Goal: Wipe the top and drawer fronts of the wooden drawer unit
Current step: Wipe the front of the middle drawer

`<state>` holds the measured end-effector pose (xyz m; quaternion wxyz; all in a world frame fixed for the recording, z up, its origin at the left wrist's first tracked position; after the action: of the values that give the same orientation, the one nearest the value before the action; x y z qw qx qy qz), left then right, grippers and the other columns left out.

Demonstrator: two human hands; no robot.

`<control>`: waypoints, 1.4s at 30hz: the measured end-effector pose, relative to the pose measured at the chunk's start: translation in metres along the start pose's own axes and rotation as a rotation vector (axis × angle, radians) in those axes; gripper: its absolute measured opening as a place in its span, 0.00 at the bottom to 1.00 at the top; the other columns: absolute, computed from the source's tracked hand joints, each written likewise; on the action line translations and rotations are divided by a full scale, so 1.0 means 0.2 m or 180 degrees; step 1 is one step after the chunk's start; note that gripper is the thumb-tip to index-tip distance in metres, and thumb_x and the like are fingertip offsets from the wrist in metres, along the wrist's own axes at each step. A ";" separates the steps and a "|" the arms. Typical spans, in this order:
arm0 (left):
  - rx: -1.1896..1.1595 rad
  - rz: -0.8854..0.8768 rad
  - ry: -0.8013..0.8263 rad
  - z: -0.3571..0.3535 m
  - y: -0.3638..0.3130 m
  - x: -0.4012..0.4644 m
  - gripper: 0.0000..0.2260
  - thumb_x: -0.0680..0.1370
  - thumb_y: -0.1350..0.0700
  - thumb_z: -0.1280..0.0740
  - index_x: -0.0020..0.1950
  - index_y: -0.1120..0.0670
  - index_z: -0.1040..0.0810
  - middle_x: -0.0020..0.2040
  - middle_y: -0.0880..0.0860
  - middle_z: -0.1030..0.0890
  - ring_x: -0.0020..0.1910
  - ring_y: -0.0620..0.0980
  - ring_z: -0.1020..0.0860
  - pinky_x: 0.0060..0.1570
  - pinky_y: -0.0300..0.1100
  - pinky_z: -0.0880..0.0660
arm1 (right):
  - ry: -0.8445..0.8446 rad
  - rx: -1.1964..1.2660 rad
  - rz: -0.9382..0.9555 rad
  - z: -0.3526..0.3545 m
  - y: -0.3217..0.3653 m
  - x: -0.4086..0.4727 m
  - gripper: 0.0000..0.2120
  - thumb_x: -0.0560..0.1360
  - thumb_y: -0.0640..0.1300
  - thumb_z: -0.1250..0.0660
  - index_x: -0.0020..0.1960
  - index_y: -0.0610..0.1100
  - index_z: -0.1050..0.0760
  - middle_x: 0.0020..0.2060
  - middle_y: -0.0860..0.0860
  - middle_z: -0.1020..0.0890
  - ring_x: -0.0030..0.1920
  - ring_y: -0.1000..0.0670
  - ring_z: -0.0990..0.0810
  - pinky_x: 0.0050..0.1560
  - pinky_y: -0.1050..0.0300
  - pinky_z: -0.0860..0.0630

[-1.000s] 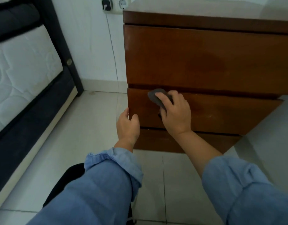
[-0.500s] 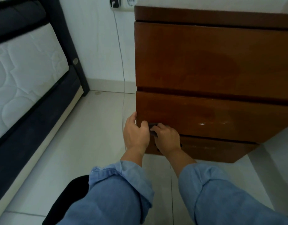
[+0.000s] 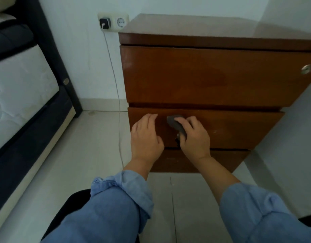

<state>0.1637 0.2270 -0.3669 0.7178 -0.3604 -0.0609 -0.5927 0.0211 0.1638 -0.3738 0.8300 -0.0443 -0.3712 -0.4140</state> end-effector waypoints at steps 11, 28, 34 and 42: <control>0.0291 -0.0685 0.0041 -0.02 -0.15 0.18 0.22 0.71 0.60 0.36 0.65 0.56 0.26 0.62 0.54 0.23 0.63 0.52 0.26 0.67 0.46 0.35 | -0.0316 0.0035 -0.0188 -0.11 -0.10 0.00 0.18 0.66 0.31 0.31 0.55 0.43 0.22 0.45 0.44 0.20 0.40 0.42 0.23 0.37 0.53 0.24; 0.0268 -0.0430 -0.0107 -0.04 -0.16 0.18 0.23 0.68 0.60 0.35 0.63 0.56 0.25 0.60 0.55 0.22 0.59 0.54 0.25 0.63 0.48 0.33 | 0.0716 0.0186 -0.1120 -0.20 -0.26 -0.39 0.19 0.72 0.34 0.34 0.61 0.46 0.26 0.61 0.43 0.28 0.52 0.40 0.23 0.44 0.48 0.23; 0.0420 -0.0925 0.0203 -0.07 -0.33 0.18 0.25 0.69 0.60 0.36 0.68 0.56 0.28 0.65 0.54 0.25 0.65 0.52 0.28 0.67 0.48 0.35 | -0.0498 -0.0086 -0.0404 0.19 -0.25 0.03 0.16 0.72 0.35 0.35 0.58 0.45 0.24 0.54 0.43 0.23 0.49 0.42 0.23 0.43 0.50 0.23; 0.0423 -0.0971 0.0156 -0.14 -0.36 0.19 0.24 0.69 0.63 0.35 0.66 0.57 0.25 0.62 0.55 0.23 0.62 0.54 0.26 0.65 0.47 0.33 | -0.0260 -0.0034 -0.0522 0.06 -0.33 -0.07 0.15 0.68 0.31 0.32 0.51 0.43 0.20 0.46 0.43 0.21 0.42 0.41 0.22 0.39 0.47 0.23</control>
<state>0.0999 0.1766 -0.3364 0.6430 -0.2841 -0.1365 -0.6980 -0.0373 0.1342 -0.3897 0.7772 -0.0350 -0.4049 -0.4804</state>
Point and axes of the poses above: each hand's wrist, its own x-axis towards the middle knuckle, its own z-axis out of the back of the hand, y = z × x, the point moved 4 cm from there along x, towards the middle knuckle
